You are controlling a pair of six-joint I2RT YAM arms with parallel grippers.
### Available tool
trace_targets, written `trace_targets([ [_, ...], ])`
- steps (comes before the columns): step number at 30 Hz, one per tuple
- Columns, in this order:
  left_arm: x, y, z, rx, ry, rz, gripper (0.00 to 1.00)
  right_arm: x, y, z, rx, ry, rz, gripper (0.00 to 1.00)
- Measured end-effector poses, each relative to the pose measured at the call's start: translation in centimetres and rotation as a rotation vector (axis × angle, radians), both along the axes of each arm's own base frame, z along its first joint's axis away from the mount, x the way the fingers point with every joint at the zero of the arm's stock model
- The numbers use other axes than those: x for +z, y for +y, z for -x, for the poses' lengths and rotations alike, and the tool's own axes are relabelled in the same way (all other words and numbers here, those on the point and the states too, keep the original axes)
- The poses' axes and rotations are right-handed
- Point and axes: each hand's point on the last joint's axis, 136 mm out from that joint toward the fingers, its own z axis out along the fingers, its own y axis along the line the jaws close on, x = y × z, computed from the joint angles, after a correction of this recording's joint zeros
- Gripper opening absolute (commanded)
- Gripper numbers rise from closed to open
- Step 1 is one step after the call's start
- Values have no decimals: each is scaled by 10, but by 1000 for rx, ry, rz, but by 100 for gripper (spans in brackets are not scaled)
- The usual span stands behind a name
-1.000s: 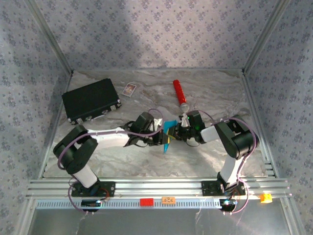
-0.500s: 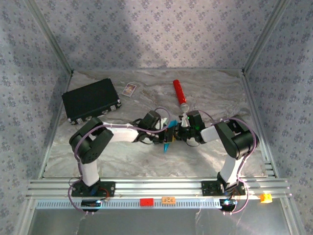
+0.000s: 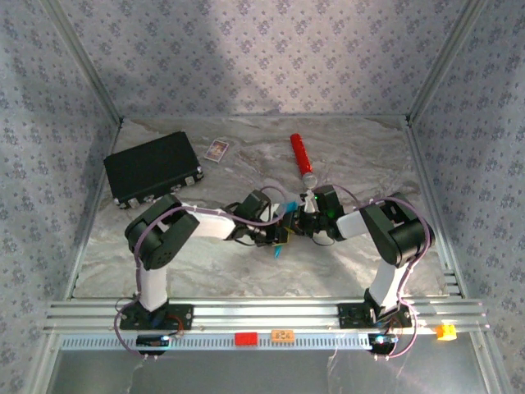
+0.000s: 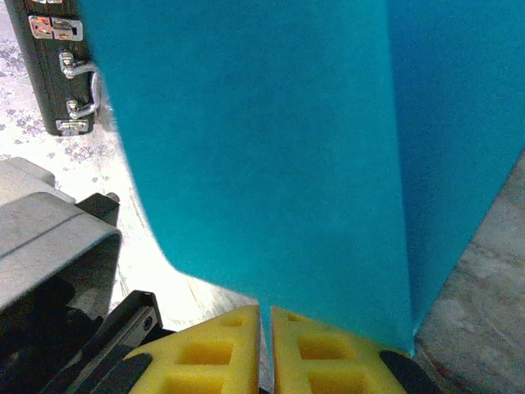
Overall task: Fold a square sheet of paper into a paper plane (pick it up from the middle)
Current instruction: Fold the wing for the fifth time at the center of the table.
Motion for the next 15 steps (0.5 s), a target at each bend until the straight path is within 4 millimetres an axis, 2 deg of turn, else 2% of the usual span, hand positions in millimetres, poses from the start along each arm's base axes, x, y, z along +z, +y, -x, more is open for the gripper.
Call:
trace_targets([
  [8, 0, 2, 2, 5, -42, 37, 6, 0, 0, 0, 0, 0, 0, 15],
  [15, -1, 14, 19, -6, -34, 9, 6, 0, 0, 0, 0, 0, 0, 15],
])
